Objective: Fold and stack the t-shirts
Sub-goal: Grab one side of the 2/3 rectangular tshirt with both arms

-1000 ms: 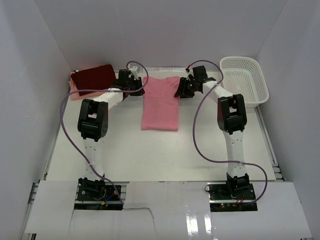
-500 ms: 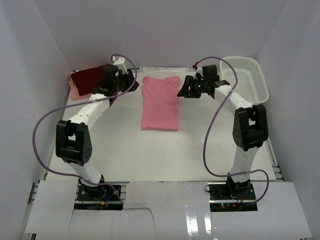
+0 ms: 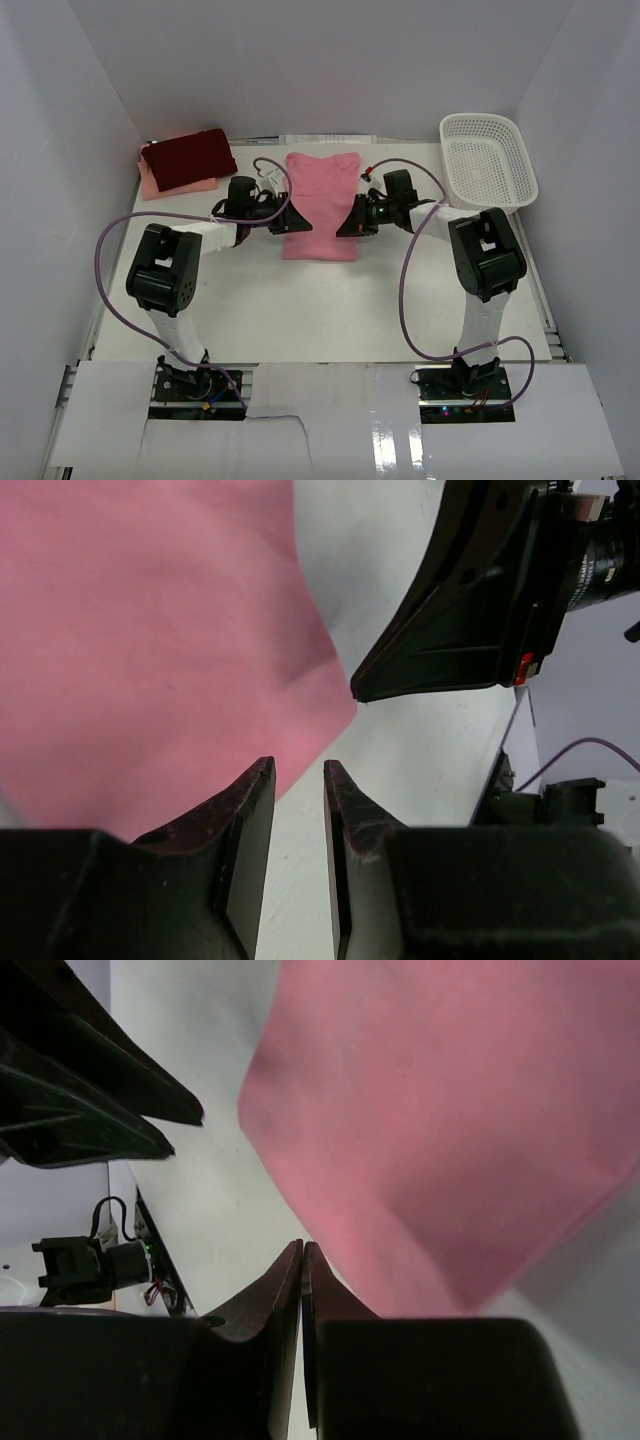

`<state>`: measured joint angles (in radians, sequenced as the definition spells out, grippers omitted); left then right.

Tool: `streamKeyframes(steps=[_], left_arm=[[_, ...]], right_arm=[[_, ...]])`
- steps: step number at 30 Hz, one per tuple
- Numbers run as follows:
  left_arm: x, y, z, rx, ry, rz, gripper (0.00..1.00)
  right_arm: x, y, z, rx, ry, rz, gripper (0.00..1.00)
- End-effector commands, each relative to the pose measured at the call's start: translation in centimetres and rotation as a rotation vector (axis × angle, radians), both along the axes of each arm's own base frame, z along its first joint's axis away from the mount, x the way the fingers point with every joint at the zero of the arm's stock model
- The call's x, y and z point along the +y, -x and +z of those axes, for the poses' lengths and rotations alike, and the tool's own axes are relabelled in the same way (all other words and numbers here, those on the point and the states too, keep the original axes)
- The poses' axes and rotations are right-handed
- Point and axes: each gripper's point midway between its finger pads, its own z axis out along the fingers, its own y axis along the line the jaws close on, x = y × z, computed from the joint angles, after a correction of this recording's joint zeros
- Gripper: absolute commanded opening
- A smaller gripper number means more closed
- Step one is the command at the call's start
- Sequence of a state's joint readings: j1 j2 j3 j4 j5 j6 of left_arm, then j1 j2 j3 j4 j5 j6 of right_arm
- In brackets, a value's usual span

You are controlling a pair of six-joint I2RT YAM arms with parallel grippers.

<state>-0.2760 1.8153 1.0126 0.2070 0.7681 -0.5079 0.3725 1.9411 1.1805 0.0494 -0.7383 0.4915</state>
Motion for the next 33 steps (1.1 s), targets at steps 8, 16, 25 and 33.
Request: streamKeyframes(steps=[8,16,25,33], left_arm=[[-2.5,2.1,-1.9,0.078,0.095,-0.107,0.35],[-1.0,4.1,-8.0,0.246,-0.031,0.002,0.31],[0.8,6.3,-11.5,0.309,-0.308,0.134,0.32],[-0.9,12.0,-11.9,0.347,-0.361,0.089,0.33]], right_arm=[[3.0,1.4,-3.0,0.07,-0.075,0.072,0.08],[0.1,3.0,-7.8,0.163,0.17,0.028,0.08],[-1.6,4.6,-7.4,0.132,0.271,0.044,0.08],[-3.1,8.6,-7.1,0.095,0.335,0.055,0.08]])
